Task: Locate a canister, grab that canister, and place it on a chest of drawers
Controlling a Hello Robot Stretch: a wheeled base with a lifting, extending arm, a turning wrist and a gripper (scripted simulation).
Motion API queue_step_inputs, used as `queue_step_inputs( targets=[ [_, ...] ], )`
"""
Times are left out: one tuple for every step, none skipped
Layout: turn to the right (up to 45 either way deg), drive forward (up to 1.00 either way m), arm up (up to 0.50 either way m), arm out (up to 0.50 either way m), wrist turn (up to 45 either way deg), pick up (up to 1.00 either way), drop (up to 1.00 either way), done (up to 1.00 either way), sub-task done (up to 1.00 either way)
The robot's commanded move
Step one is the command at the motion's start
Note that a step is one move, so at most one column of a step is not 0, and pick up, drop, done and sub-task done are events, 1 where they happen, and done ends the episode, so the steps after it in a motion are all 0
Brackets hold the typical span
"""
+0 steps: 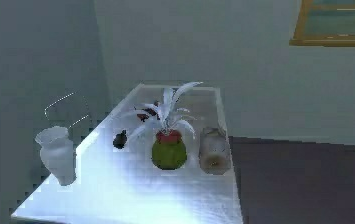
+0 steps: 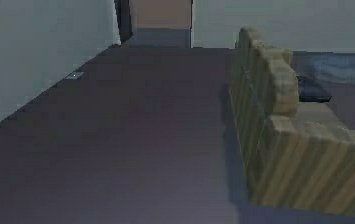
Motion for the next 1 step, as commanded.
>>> queue_step_inputs(
  targets=[
    [-45.0,0.00,0.00,0.00,0.0,0.00,0.00,0.00,0.00]
  ],
)
